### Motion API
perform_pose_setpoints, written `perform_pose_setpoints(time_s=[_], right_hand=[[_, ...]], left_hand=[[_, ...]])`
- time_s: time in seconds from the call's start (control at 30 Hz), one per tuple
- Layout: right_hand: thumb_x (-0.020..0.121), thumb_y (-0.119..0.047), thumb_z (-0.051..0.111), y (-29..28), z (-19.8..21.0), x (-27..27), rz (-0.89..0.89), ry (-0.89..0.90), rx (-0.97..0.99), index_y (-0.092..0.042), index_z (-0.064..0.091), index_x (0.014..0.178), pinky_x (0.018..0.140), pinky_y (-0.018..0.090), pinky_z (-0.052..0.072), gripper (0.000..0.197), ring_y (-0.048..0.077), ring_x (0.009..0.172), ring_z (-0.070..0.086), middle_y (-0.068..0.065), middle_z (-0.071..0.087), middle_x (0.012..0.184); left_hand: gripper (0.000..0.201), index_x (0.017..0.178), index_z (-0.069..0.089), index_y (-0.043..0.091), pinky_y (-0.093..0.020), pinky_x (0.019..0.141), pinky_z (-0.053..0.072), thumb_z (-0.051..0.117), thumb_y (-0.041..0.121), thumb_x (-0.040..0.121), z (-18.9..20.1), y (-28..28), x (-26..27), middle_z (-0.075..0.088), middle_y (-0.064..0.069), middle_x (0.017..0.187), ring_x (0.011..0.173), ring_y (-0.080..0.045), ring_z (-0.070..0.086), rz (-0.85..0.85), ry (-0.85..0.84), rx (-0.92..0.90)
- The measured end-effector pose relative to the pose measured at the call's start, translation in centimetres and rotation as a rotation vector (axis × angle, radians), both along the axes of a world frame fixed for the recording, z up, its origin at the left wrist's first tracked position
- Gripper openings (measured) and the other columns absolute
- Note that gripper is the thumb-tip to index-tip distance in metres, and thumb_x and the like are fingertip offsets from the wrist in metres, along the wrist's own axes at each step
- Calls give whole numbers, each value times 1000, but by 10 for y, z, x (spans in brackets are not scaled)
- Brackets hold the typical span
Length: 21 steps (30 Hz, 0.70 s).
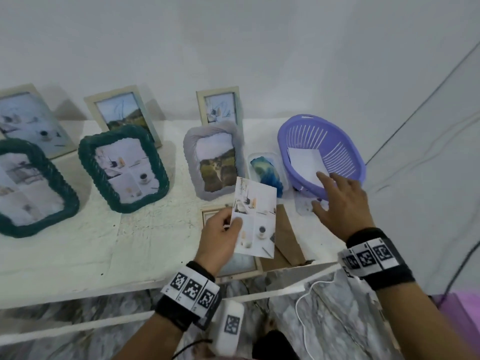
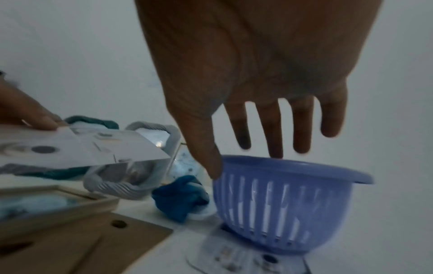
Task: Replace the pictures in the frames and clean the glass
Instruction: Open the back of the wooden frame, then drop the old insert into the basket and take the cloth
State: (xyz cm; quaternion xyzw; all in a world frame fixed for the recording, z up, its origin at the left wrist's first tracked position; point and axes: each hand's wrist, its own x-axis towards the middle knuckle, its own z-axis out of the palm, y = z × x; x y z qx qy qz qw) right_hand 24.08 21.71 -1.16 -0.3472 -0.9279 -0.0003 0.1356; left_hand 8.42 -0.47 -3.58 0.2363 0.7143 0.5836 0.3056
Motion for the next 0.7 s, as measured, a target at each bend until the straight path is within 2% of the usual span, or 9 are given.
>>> perform_pose_setpoints(time_s=[0.07, 0.13, 0.2, 0.27, 0.37, 0.47, 0.5, 0.6, 0.7], right_hand=[[70, -26, 76, 19, -1, 8, -24, -106, 24, -12, 63, 116, 85, 52, 47, 49, 42, 93, 58, 16, 67, 101], [68, -24, 80, 31, 1, 13, 35, -101, 64, -13, 69, 101, 81, 52, 47, 37, 39, 80, 60, 11, 68, 83], [68, -25, 82, 41, 8, 17, 111, -54, 80, -14, 70, 98, 81, 51, 47, 34, 37, 77, 60, 8, 68, 79], [74, -26, 79, 57, 18, 19, 171, 12, 67, -14, 70, 103, 80, 48, 46, 32, 36, 78, 60, 6, 70, 84], [84, -34, 66, 85, 32, 18, 244, 98, 26, -15, 68, 109, 81, 47, 49, 32, 34, 81, 61, 5, 71, 90], [85, -40, 58, 106, 41, 15, 319, 133, -16, -16, 69, 110, 79, 46, 49, 37, 31, 80, 62, 3, 71, 89], [85, -41, 58, 111, 42, 14, 337, 144, -26, -16, 69, 109, 78, 45, 49, 37, 30, 79, 62, 3, 71, 88], [83, -43, 61, 117, 39, 14, 383, 167, -43, -18, 70, 107, 73, 44, 48, 36, 29, 74, 59, 1, 70, 84], [80, -41, 66, 113, 27, 18, 437, 195, -42, -16, 71, 104, 69, 39, 47, 35, 29, 70, 56, 0, 69, 80]], left_hand=[[14, 99, 69, 18, -26, 70, 51, 57, 11, 96, -5, 15, 4, 72, 5, 89, 80, -10, 65, 14, -5, -25], [10, 97, 70, 21, -39, 82, 56, 62, 17, 92, -12, 33, 10, 73, 3, 91, 87, -18, 68, 46, -9, -67], [11, 92, 71, 22, -49, 88, 55, 67, 29, 84, -14, 51, 18, 74, 0, 89, 89, -24, 69, 71, -37, -89], [19, 87, 71, 21, -54, 87, 54, 67, 36, 76, -20, 69, 25, 74, -3, 86, 88, -27, 69, 94, -67, -111], [2, 85, 71, 20, -53, 87, 55, 69, 20, 87, -24, 98, 39, 74, -6, 88, 89, -28, 70, 113, -78, -144], [7, 92, 71, 14, -41, 85, 57, 67, 9, 90, -24, 128, 52, 73, -8, 91, 90, -28, 69, 145, -106, -134], [8, 98, 70, 11, -38, 84, 57, 67, 8, 90, -23, 138, 55, 72, -6, 91, 90, -26, 69, 155, -113, -146], [18, 107, 68, 12, -44, 90, 55, 69, 16, 90, -28, 167, 59, 72, -6, 99, 94, -26, 68, 173, -100, -200], [29, 116, 66, 13, -37, 96, 50, 68, 24, 89, -27, 189, 58, 70, -5, 110, 104, -26, 64, 202, -8, -341]])
